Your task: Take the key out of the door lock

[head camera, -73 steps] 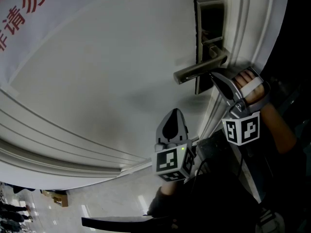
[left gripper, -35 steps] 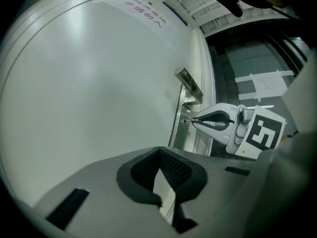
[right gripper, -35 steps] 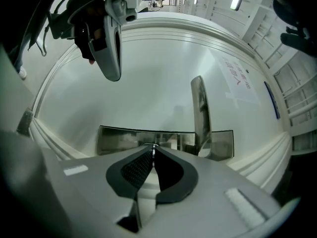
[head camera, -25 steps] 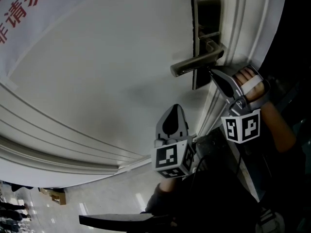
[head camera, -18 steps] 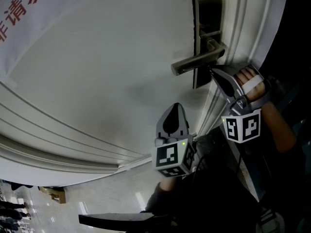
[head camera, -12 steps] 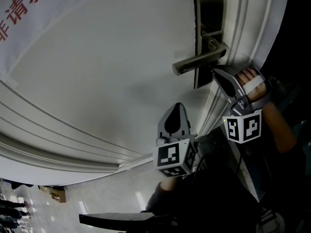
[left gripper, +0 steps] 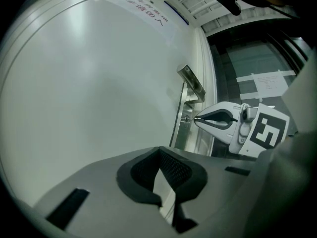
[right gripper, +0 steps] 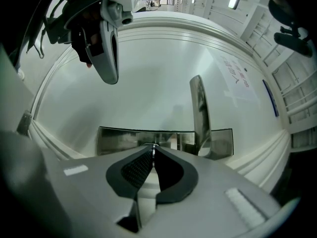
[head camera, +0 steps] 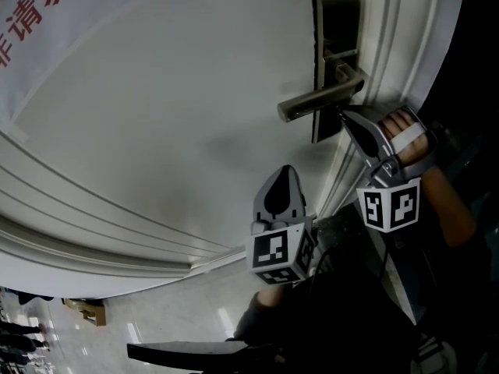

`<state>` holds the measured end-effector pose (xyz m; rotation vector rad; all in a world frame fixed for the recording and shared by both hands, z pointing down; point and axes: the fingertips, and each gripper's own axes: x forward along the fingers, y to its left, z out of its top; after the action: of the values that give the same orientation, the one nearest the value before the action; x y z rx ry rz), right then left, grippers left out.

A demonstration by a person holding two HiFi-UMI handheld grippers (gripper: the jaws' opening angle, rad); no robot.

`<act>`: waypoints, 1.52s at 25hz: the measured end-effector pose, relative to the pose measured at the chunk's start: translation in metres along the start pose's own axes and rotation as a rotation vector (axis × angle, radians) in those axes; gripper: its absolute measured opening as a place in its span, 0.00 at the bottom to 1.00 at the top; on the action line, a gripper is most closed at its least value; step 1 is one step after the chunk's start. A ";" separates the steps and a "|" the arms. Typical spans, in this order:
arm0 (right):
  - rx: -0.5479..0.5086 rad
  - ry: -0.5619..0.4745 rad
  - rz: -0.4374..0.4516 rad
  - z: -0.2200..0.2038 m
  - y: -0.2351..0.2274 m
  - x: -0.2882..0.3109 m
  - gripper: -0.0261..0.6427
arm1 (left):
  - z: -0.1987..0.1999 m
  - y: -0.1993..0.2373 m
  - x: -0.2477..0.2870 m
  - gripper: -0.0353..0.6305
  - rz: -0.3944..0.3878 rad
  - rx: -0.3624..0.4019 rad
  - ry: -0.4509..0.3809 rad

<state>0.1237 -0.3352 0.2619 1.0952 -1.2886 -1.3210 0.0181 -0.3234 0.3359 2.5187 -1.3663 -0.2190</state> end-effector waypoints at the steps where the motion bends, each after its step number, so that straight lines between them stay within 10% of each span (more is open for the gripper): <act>1: -0.001 0.001 -0.001 0.000 0.000 0.000 0.06 | 0.000 0.000 0.000 0.05 0.001 0.000 0.000; 38: -0.020 0.007 -0.014 0.000 0.001 -0.003 0.06 | 0.004 -0.006 0.003 0.05 -0.026 -0.012 0.001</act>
<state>0.1239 -0.3319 0.2629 1.0953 -1.2622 -1.3368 0.0237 -0.3233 0.3302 2.5275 -1.3287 -0.2297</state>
